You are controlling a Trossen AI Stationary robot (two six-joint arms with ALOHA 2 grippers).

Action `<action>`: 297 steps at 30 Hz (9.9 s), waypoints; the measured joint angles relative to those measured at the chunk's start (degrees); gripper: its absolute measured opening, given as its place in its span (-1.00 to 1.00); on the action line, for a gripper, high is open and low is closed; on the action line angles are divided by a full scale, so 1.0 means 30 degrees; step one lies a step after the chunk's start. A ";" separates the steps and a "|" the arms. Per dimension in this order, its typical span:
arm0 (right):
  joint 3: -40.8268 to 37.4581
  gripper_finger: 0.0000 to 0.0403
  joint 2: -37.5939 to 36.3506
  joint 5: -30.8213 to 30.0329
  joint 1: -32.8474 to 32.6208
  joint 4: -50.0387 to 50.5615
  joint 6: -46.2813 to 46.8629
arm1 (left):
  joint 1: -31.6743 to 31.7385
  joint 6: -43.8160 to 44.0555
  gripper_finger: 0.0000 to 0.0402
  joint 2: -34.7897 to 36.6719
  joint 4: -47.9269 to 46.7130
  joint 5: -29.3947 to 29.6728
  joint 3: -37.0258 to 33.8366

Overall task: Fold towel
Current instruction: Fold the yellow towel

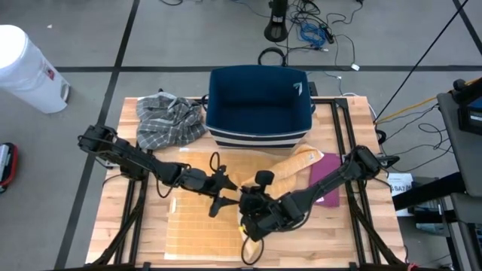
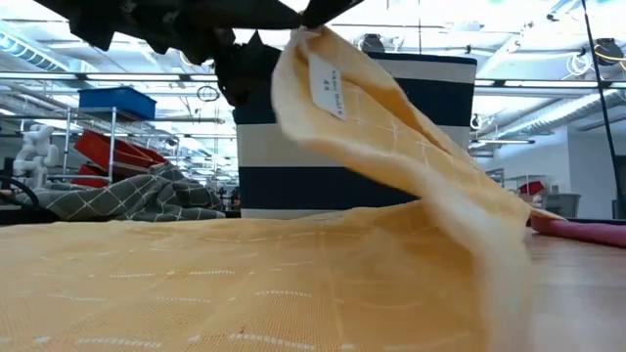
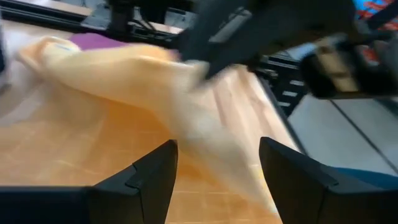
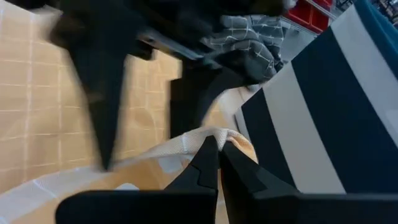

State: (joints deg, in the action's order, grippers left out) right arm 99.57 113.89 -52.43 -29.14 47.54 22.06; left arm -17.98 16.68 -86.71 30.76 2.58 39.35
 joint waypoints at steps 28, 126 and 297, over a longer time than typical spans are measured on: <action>0.0000 -0.91 0.0000 0.1106 0.0344 0.0011 -0.0554 | 0.0302 -0.0923 -0.72 -0.0030 -0.1208 0.2507 0.0000; -0.5230 -1.00 -0.2633 0.2825 -0.2159 -0.1764 0.1442 | -0.2695 -0.7140 0.03 0.0076 -0.3236 0.5873 0.0000; -0.6775 -1.00 -0.5238 -0.2092 -0.0505 1.4130 1.1413 | -0.6761 -1.1699 -1.00 0.0079 0.0145 1.2657 0.0277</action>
State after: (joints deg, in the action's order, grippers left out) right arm 79.24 98.17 -58.71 -30.65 89.92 56.30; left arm -38.26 -18.41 -86.48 31.19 40.55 40.18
